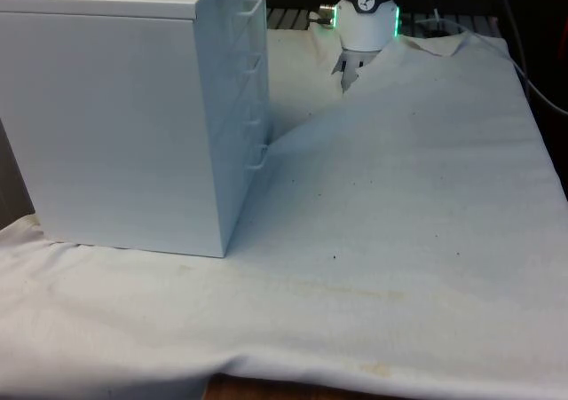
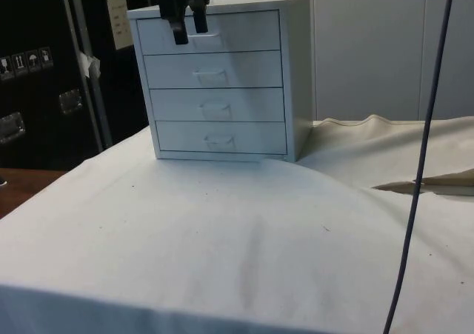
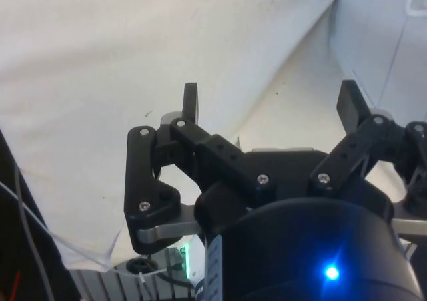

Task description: Open the drawer, then close it.

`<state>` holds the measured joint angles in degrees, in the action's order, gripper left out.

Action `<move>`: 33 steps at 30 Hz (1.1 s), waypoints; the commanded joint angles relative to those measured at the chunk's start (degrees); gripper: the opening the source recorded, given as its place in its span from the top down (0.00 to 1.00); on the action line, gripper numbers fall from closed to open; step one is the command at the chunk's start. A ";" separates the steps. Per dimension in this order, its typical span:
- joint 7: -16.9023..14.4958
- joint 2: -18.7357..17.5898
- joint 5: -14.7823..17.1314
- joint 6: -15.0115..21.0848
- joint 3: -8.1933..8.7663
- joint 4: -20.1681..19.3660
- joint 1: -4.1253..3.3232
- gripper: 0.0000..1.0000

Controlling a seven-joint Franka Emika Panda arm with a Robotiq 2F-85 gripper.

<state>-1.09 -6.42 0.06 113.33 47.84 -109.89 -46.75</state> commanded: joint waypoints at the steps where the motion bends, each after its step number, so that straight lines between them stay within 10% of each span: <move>1: 0.00 0.00 -0.17 0.23 0.00 -0.06 0.00 0.00; 33: -2.75 -5.39 -7.33 3.38 2.12 2.06 0.34 0.00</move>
<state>-3.61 -11.63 -6.76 116.31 49.85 -107.89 -46.47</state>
